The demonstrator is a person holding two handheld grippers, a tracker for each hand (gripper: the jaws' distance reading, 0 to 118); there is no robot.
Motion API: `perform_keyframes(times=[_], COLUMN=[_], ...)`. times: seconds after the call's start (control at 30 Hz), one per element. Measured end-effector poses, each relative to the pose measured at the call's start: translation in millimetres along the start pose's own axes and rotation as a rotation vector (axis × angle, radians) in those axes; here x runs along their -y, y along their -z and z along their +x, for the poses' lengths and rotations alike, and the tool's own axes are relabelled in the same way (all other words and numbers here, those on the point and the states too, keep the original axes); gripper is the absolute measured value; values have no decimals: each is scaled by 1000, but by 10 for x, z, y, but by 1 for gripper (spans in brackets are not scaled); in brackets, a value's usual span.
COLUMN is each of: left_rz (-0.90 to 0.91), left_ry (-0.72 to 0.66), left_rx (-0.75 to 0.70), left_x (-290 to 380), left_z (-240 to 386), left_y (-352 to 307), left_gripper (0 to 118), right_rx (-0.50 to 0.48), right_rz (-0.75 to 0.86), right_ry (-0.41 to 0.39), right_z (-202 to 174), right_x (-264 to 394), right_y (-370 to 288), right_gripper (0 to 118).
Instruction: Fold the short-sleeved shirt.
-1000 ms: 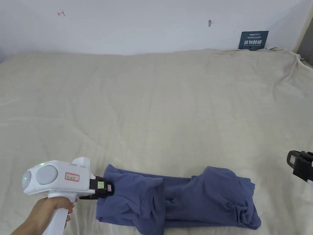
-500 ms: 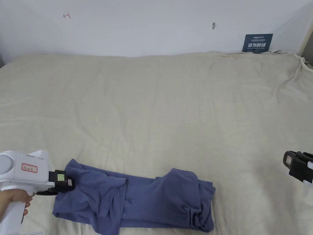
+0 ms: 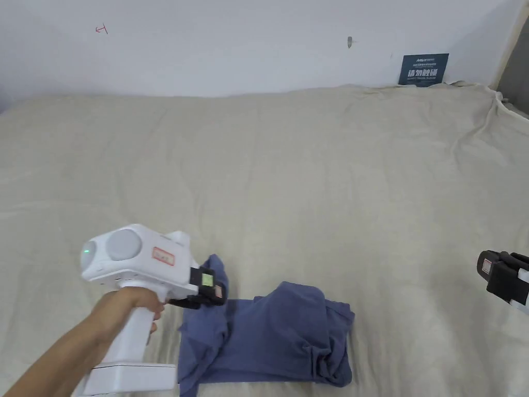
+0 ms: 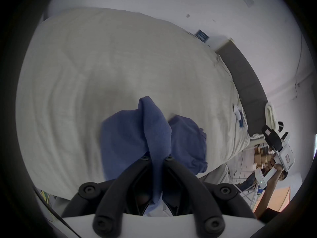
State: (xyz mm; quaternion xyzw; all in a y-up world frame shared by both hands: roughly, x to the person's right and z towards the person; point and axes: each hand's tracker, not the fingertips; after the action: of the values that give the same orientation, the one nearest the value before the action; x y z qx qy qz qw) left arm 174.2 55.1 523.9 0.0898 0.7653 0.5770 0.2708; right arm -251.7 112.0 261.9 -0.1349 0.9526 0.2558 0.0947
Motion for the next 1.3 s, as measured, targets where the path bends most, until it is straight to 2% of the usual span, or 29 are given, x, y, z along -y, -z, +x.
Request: perform_keyframes(times=[0.27,0.43,0.6,0.67,0.7,0.73,0.8,0.83,0.87,0.97,1.17,1.27,1.3], left_rz=[-96,-140,-161,-146,-142,-145,-140,-132,-108,8,205,318,336], left_ry=[134,165,180,187,187,183,169,174,195,234,207,192,190], left_rx=[31,52,-19,-24,4,33,69,73,76,79,0,-103,-115], left_x=[39,71,169,202,208,196,199,204,176,141,271,355,384], left_z=[907,1076,1302,1351,1376,1357,1406,1432,1375,1308,1047,849,792], left_y=[664,1073,1235,1247,1238,1255,1210,1168,1200,962,315,203,180], left_gripper=[6,6,8,26,43,68,98,110,113,113,112,107,102], right_rx=[31,47,53,53,55,57,60,59,59,58,47,39,36], right_rz=[0,3,0,-1,-2,-3,-6,-5,-4,-1,6,8,7], right_ry=[15,21,21,22,21,19,18,19,20,19,12,8,6], right_z=[177,241,259,264,265,267,262,258,254,232,173,136,124], right_x=[42,58,67,71,71,71,68,66,63,48,10,2,0], right_y=[-120,-157,-168,-174,-173,-172,-172,-175,-179,-185,-165,-157,-152], right_gripper=[0,0,0,0,0,0,0,0,0,0,0,0,0])
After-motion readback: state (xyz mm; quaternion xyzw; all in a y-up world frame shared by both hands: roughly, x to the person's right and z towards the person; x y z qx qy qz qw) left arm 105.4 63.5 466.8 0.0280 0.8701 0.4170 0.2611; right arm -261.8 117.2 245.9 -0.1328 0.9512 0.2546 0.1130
